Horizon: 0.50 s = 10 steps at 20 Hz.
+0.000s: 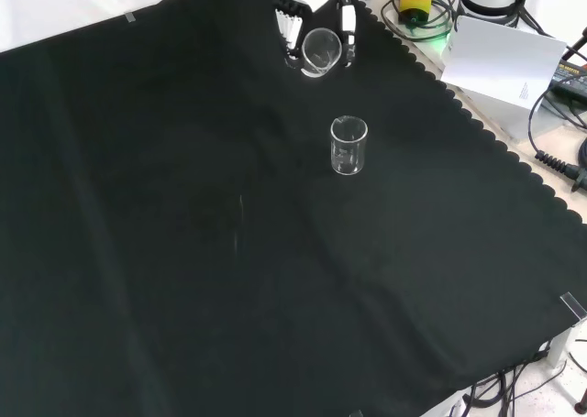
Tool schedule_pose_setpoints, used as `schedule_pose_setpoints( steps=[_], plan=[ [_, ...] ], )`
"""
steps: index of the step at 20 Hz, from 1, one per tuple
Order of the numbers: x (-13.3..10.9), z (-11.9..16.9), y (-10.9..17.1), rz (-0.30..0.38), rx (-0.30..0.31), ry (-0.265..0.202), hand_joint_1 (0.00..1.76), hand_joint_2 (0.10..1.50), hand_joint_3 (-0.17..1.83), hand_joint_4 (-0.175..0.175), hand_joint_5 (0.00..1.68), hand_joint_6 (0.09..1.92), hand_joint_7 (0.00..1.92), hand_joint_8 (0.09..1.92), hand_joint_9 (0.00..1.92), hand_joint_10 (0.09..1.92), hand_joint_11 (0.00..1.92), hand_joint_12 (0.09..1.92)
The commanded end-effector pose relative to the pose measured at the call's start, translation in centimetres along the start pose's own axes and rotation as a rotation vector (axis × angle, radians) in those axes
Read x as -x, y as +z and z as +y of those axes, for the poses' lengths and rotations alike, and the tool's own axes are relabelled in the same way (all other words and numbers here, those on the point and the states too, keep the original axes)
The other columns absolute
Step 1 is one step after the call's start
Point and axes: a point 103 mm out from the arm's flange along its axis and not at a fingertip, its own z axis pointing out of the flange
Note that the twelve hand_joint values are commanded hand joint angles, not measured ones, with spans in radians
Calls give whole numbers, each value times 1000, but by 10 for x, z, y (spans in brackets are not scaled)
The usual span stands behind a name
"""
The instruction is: Pour the water from the handheld beaker into the one on the table.
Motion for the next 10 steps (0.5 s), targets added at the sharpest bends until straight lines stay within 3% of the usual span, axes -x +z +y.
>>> schedule_pose_setpoints(
  steps=[1,4,10],
  plan=[
    [-7,-3,11,-51,-48,-14,1393,1004,-175,-142,1465,87,1474,281,1683,87,1380,635],
    [-11,-3,15,-99,-80,-22,1429,1000,-175,-172,1457,87,1411,388,1642,87,1380,634],
    [-21,2,20,-153,-144,-28,1434,1000,-175,-175,1457,87,1399,412,1637,87,1380,631]
  ],
)
